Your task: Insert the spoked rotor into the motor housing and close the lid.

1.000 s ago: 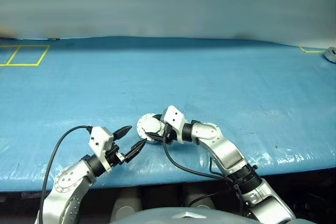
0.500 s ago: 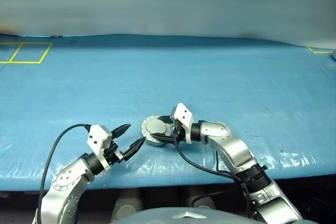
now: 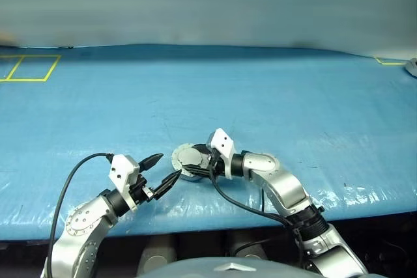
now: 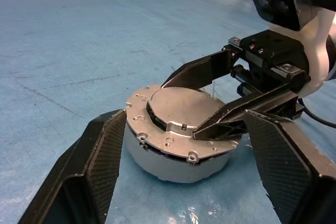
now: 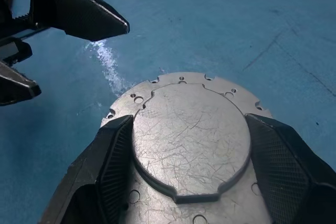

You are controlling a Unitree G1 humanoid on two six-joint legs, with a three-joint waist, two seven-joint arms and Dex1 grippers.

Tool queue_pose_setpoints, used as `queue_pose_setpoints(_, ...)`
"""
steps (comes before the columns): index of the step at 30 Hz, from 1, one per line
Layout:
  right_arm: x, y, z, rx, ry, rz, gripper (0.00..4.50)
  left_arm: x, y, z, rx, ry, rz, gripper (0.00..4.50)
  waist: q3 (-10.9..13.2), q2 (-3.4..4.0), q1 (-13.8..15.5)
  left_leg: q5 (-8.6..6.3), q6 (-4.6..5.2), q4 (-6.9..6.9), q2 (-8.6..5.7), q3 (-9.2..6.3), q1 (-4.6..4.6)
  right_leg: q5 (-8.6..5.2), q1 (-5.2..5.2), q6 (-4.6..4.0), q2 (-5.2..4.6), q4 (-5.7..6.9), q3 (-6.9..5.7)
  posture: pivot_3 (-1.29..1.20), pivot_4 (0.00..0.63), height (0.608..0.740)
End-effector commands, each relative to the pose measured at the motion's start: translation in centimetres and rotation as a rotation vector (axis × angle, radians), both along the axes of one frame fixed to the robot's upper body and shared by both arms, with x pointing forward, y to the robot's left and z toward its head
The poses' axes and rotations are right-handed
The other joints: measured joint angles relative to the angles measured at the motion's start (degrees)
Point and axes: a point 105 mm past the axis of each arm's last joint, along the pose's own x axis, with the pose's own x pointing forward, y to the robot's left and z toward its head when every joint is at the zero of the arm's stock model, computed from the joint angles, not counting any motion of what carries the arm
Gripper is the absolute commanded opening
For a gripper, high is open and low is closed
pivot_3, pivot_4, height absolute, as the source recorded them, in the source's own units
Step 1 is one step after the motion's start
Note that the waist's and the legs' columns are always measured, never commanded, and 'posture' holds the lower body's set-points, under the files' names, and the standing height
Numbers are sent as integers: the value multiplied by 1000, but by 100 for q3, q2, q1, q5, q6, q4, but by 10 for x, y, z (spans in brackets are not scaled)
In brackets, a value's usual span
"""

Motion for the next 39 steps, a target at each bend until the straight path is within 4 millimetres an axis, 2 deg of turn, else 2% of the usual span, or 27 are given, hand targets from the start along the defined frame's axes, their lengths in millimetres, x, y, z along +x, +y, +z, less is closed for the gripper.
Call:
queue_pose_setpoints(1,14,-23,-36,-103,157,-203,3027,2,-2,7,-15,-31,-12,3831,1,1,-2,0,-1,0,1,0,0,0,-1,0,0,0,0,0,150,740)
queue_pose_setpoints(3,17,-17,-29,-51,164,-240,3027,2,-5,7,-16,-31,-19,3831,1,2,-4,0,-3,0,4,1,0,2,-3,-4,-1,2,-1,0,150,740)
queue_pose_setpoints(9,-4,-4,-9,42,50,-79,3027,3,-9,8,-20,-27,-37,3831,20,20,9,0,-14,1,4,6,-12,-2,-12,4,-6,0,-3,0,150,740)
queue_pose_setpoints(14,-8,-10,-11,-19,-26,-39,3027,3,-10,8,-20,-29,-41,3831,22,19,16,-9,-2,-9,2,6,-26,-4,-21,-5,2,-18,-6,0,150,740)
queue_pose_setpoints(18,-9,-3,21,108,-85,1,3027,3,-10,7,-18,-28,-45,3831,33,12,22,-15,-1,-13,-29,4,-34,-16,-16,-3,4,-19,-7,0,150,740)
queue_pose_setpoints(20,-9,-2,28,109,-111,18,3027,3,-10,6,-17,-27,-46,3831,47,4,21,-15,-1,-13,-31,4,-40,-16,-11,-2,4,-18,-5,0,150,740)
queue_pose_setpoints(28,-16,-14,-6,-103,-98,98,3027,3,-11,4,-21,-29,-53,3831,75,-13,23,-15,0,-11,-33,-2,-33,-17,-18,-1,3,-19,-11,0,150,740)
queue_pose_setpoints(32,-5,-14,-20,-96,-48,-7,3027,4,-10,3,-20,-27,-50,3831,74,-21,12,-15,-1,-9,-32,-2,-23,-17,-11,0,5,-16,-11,0,150,740)
queue_pose_setpoints(36,-12,-19,-42,-181,-21,21,3027,5,-11,3,-20,-29,-51,3831,72,-22,-2,-13,-4,3,-28,0,-6,-17,-2,0,5,2,-9,0,150,740)
queue_pose_setpoints(39,-15,-22,-51,-206,-18,1,3027,5,-11,4,-21,-32,-49,3831,59,-32,4,-12,-5,8,-19,-2,3,-21,7,6,2,6,-8,0,150,740)
